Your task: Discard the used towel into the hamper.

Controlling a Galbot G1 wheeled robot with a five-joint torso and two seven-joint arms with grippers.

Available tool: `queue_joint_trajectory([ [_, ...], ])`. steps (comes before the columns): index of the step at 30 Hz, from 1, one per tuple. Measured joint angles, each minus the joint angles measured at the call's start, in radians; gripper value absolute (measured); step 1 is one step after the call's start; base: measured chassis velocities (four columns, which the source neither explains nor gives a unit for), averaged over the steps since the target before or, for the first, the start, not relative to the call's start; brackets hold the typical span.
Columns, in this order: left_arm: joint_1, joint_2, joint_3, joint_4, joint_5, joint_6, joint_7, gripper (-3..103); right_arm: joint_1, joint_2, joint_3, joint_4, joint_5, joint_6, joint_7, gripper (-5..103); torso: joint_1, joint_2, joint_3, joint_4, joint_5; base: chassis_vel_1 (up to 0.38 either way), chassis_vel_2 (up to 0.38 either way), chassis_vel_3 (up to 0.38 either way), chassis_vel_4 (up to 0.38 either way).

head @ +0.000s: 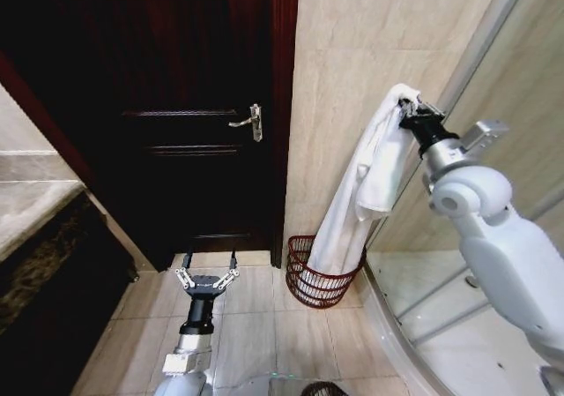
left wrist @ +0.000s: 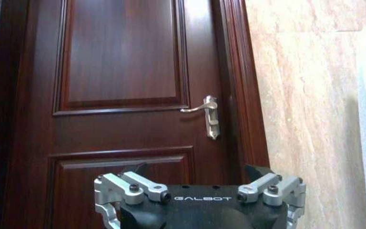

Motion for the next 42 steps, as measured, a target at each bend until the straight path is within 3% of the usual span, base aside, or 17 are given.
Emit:
queue_joint_trajectory([
  [15,0.002,0.009,-0.024,-0.006,0.002,0.033,-0.011,100,-0.185,0.046,0.059,0.087,0.026,-0.037,0.027,8,0.001,0.005,0.002,-0.0001,-0.0003,-0.003,0.003,0.003,-0.003],
  [18,-0.017,0.053,-0.099,-0.031,-0.102,0.120,-0.001,100,-0.260,0.074,0.067,0.107,0.022,-0.037,0.028,8,0.003,0.007,0.004,0.0001,-0.0001,0.000,0.000,0.000,0.000],
  [20,-0.021,0.059,-0.112,-0.035,-0.121,0.133,0.005,100,-0.265,0.076,0.068,0.110,0.022,-0.037,0.029,8,0.003,0.007,0.004,-0.0001,-0.0002,0.000,0.000,0.000,0.000],
  [24,-0.037,0.110,-0.209,-0.056,-0.240,0.219,0.048,100,-0.326,0.099,0.079,0.132,0.011,-0.041,0.031,8,0.003,0.009,0.004,0.0000,-0.0004,0.000,0.000,0.000,0.000],
  [26,-0.038,0.116,-0.218,-0.056,-0.252,0.230,0.054,100,-0.342,0.106,0.081,0.134,0.004,-0.042,0.031,8,0.003,0.009,0.005,-0.0001,-0.0003,0.000,0.000,0.000,0.000],
  [27,-0.044,0.112,-0.223,-0.045,-0.258,0.242,0.064,100,-0.387,0.137,0.083,0.119,-0.048,-0.042,0.015,8,0.003,0.010,0.005,-0.0001,-0.0004,0.000,0.000,0.000,0.000],
  [36,-0.045,0.095,-0.194,-0.041,-0.238,0.230,0.065,100,-0.422,0.239,0.056,0.035,-0.117,0.000,-0.027,8,0.004,0.012,0.006,0.0001,-0.0002,0.000,0.000,0.000,0.000],
  [42,-0.045,0.093,-0.186,-0.033,-0.237,0.208,0.063,100,-0.436,0.268,0.058,0.010,-0.182,0.022,-0.053,8,0.004,0.012,0.006,0.0000,0.0000,0.000,0.000,0.000,0.000],
])
